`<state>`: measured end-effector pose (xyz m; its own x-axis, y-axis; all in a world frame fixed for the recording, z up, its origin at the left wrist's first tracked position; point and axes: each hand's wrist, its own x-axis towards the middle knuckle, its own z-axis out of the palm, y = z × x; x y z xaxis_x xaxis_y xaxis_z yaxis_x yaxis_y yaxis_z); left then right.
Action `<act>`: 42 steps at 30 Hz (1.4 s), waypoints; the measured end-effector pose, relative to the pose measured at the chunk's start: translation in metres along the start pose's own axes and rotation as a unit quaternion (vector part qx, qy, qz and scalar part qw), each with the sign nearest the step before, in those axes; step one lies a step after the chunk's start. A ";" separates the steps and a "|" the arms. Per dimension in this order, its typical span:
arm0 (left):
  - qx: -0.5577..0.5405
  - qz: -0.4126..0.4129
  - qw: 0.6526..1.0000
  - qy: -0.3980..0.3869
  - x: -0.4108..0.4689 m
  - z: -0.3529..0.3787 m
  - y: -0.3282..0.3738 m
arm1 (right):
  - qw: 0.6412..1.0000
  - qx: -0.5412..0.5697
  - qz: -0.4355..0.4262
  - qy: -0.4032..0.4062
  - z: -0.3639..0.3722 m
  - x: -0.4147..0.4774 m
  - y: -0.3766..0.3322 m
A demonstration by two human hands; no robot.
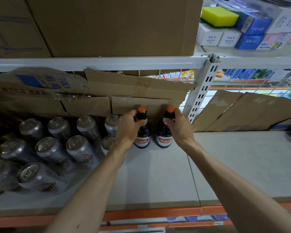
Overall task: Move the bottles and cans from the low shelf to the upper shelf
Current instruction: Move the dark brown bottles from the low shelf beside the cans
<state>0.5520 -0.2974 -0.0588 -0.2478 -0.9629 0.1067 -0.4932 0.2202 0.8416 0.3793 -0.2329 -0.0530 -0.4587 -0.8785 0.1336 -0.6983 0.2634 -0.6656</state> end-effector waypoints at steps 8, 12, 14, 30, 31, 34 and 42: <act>0.009 0.003 1.000 -0.010 0.000 -0.001 -0.005 | 0.999 0.020 0.027 -0.022 -0.003 -0.004 0.000; 0.043 0.004 0.999 -0.027 -0.002 0.001 0.001 | 0.992 0.104 0.065 -0.001 -0.009 -0.024 -0.011; 0.057 0.024 0.998 -0.002 -0.011 0.001 0.010 | 0.992 0.089 0.079 0.028 -0.013 -0.039 -0.012; 0.241 -0.045 0.955 -0.169 -0.297 -0.031 -0.042 | 0.985 -0.080 0.059 -0.140 0.020 -0.312 -0.017; 0.246 -0.044 0.955 -0.161 -0.319 -0.040 -0.052 | 0.986 -0.076 0.056 -0.141 0.025 -0.331 -0.015; 0.243 -0.045 0.960 -0.128 -0.383 -0.073 -0.075 | 0.987 -0.067 0.050 -0.138 0.027 -0.392 -0.023; 0.372 0.038 0.920 -0.119 -0.469 -0.173 -0.078 | 0.980 -0.157 -0.027 -0.120 0.011 -0.497 -0.090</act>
<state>0.8506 0.1099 -0.0830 -0.4368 -0.8985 -0.0439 -0.8794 0.4162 0.2312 0.6762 0.1756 -0.0679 -0.3004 -0.9530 -0.0384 -0.8697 0.2902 -0.3992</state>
